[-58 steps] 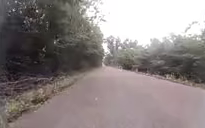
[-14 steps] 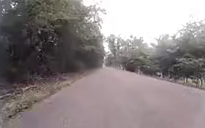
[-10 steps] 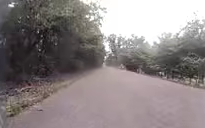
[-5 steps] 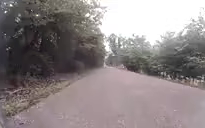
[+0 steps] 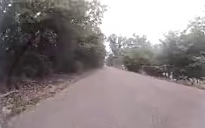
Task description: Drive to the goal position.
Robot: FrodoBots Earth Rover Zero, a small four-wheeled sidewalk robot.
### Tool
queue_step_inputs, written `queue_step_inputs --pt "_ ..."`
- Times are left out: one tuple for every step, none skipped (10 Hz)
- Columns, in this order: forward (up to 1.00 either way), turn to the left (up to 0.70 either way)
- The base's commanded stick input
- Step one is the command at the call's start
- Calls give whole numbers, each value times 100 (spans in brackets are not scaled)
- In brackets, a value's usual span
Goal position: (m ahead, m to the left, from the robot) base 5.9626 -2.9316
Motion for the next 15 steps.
queue_step_inputs --pt "70 0" --pt "70 0" --pt "70 -2" --pt "70 -2" --pt "70 0" --pt "70 0" --pt "70 0" --pt "70 0" --pt "70 0" --pt "70 0" --pt "70 0" --pt "70 0" --pt "70 0" --pt "70 0" --pt "70 0"
